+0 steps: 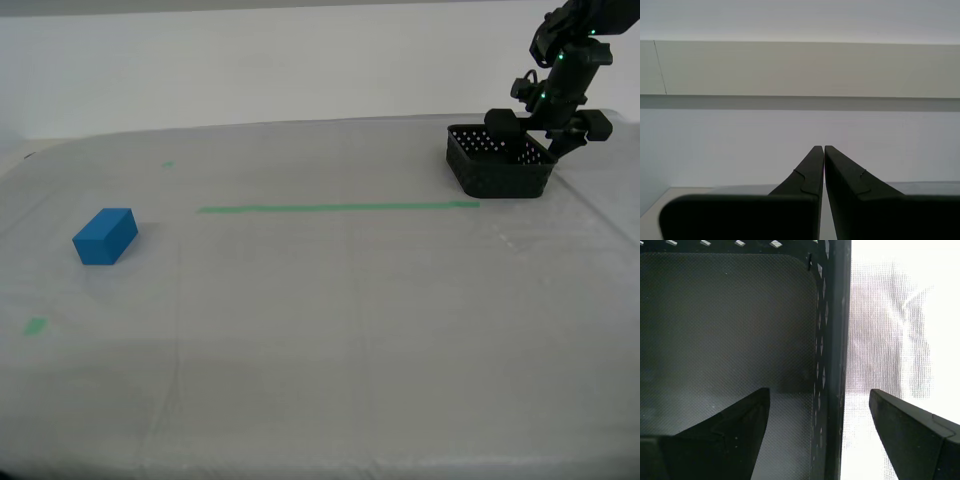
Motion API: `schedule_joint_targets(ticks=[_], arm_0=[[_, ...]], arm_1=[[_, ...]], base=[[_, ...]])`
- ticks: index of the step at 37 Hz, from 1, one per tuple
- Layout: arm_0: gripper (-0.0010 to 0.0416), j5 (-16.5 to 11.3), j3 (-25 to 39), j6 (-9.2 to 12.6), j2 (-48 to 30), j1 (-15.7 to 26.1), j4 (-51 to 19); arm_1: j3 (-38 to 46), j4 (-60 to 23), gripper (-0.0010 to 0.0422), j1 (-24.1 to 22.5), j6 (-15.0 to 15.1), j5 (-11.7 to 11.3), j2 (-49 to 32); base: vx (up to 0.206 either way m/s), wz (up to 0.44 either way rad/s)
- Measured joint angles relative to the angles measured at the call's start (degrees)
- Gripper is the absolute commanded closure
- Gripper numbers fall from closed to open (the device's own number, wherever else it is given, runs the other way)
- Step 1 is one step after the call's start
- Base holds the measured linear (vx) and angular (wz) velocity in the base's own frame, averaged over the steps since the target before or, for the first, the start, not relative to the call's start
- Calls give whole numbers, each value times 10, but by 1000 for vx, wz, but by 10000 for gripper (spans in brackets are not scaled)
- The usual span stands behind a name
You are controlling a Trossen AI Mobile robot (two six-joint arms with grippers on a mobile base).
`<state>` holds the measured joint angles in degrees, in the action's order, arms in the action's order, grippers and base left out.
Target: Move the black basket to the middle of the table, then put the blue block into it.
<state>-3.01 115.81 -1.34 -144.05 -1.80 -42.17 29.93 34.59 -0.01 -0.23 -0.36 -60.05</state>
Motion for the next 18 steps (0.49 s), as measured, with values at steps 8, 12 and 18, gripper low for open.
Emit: schedule_joint_targets(ticks=[8,12,18], arm_0=[[177,1,0,0,0,0,0],[197,3,0,1,0,0,2],[228,10,0,2,0,1,5]], arm_1=[[0,0,412,0,0,0,0],[0,0,412,0,0,0,0],[0,0,412,0,0,0,0]], base=[[0,0],[0,0],[0,0]])
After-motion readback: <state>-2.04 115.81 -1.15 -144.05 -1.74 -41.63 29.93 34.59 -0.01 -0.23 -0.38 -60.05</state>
